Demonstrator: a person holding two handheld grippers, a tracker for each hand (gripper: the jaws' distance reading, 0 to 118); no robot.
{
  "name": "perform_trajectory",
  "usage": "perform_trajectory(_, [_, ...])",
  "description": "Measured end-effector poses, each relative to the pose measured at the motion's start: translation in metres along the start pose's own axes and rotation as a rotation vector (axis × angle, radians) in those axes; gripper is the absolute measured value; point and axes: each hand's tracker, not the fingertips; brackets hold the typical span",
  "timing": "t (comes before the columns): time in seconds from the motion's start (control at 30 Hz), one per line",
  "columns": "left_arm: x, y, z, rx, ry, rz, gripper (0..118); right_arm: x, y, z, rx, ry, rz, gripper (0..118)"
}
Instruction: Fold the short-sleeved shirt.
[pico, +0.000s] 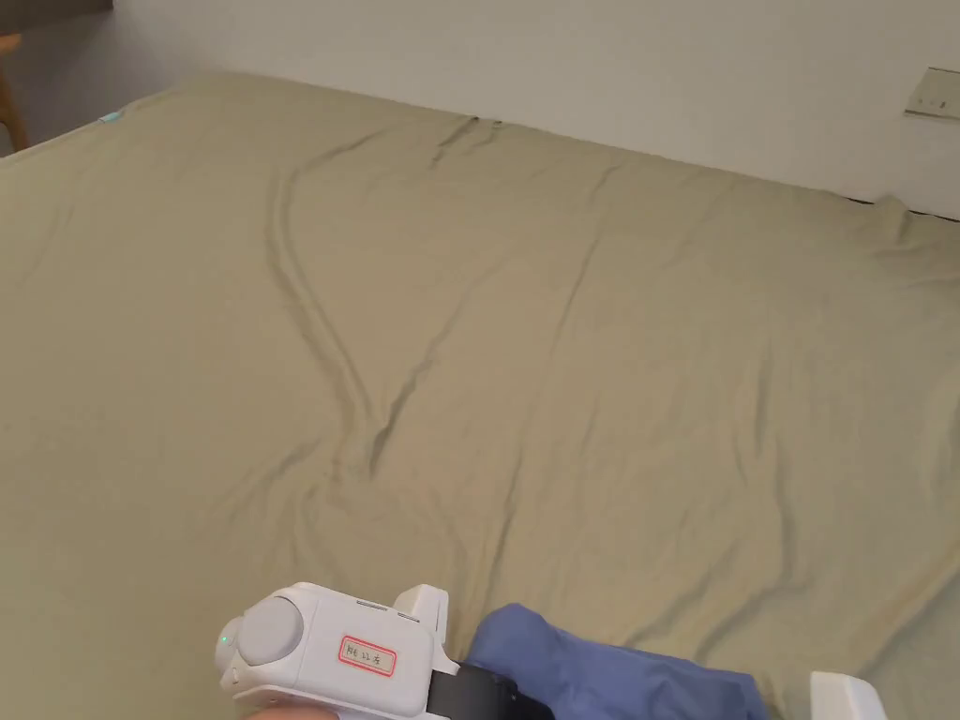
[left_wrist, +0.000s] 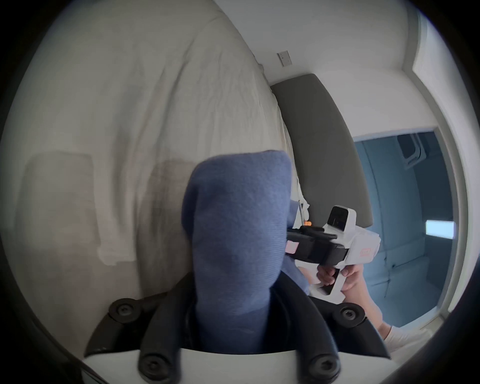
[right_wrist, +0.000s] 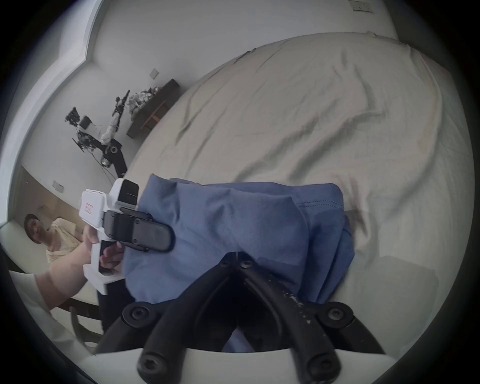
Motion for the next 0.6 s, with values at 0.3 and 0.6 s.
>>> perform_trajectory(0.3, [-0.03, 0.021, 0.168, 0.025, 0.27, -0.083, 17, -0.046, -0.005, 0.042, 0.166, 0.171, 0.083, 1])
perform_trajectory(0.6, [-0.088, 0.092, 0.324, -0.072, 0.988, -0.213, 16, -0.082, -0.015, 0.026, 0.153, 0.162, 0.125, 1])
